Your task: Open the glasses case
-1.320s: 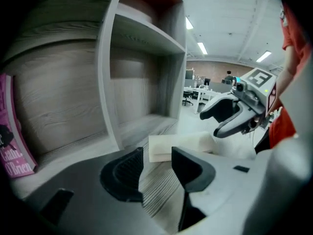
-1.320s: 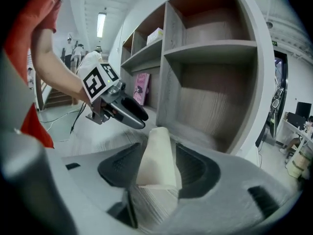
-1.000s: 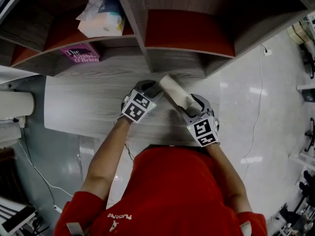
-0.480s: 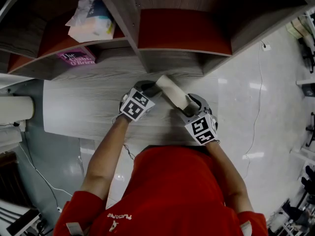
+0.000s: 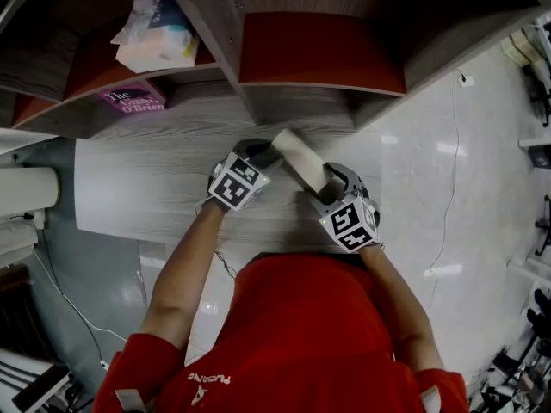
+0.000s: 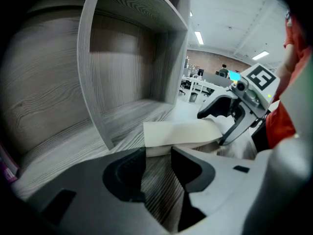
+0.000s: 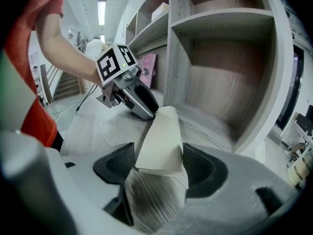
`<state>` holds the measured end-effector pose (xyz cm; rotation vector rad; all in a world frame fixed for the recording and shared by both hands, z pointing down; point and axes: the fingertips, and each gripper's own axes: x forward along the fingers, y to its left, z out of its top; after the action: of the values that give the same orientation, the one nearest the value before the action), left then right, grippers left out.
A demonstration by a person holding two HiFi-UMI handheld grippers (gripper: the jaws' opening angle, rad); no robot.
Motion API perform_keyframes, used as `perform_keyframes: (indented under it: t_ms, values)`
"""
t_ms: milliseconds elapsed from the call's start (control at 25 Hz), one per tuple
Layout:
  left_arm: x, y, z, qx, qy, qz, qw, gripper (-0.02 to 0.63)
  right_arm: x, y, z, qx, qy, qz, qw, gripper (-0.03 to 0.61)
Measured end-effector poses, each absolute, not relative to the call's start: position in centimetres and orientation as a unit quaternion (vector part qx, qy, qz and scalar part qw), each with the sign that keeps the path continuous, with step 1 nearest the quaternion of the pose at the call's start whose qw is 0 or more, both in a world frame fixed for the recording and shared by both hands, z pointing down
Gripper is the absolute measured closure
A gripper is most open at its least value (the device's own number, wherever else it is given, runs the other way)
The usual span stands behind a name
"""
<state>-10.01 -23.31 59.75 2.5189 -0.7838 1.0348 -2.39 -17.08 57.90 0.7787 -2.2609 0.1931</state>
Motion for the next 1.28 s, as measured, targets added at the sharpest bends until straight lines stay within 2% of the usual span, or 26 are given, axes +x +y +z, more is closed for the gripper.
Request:
perform_keyframes:
  t_ms: [240,320,360,400,440,480,560,720,840,920,1280]
  values:
    - [-10.0,-23.3,59.8,0.878,-0.274,0.361,0.152,0.456,-2.2,-17.3,57.5,0.308,-0.883,0.091,0.343,0.294]
    - [-10.0,-23.3,59.8,0.878,-0.274,0.361,0.151,0.456,-1.9,-17.7,56.7,0.318,-0.888,0.118,0.309,0.348]
    - [-10.0,-23.2,59.8,0.878,-0.273,0.362,0.152,0.456,-1.7,-18.0,56.3,0.323,-0.890,0.128,0.295,0.412]
    - [-10.0,-23.1,59.9,0.878,-0.272,0.363,0.155,0.456,-1.4,-18.2,56.0,0.326,-0.891,0.133,0.288,0.419]
    - [-10.1,-23.0,60.0,0.877,-0.270,0.364,0.158,0.456,-1.3,-18.4,55.9,0.325,-0.891,0.134,0.287,0.417]
    - [-10.1,-23.0,60.0,0.877,-0.270,0.364,0.158,0.456,-1.4,-18.4,55.9,0.319,-0.892,0.130,0.292,0.388]
    - [-10.1,-23.2,59.9,0.878,-0.273,0.362,0.153,0.456,-1.7,-17.9,56.5,0.301,-0.893,0.117,0.314,0.303]
    - [-10.0,-23.3,59.8,0.878,-0.275,0.361,0.152,0.456,-2.6,-17.0,57.7,0.275,-0.887,0.077,0.363,0.239]
    - [-10.0,-23.3,59.8,0.877,-0.276,0.362,0.153,0.456,-2.5,-16.9,58.5,0.276,-0.879,0.062,0.384,0.232]
    - [-10.0,-23.3,59.8,0.877,-0.277,0.362,0.153,0.456,-2.3,-17.0,58.4,0.282,-0.878,0.063,0.381,0.258]
    - [-9.9,-23.2,59.8,0.877,-0.276,0.362,0.153,0.456,-0.4,-18.1,56.8,0.316,-0.891,0.152,0.288,0.310]
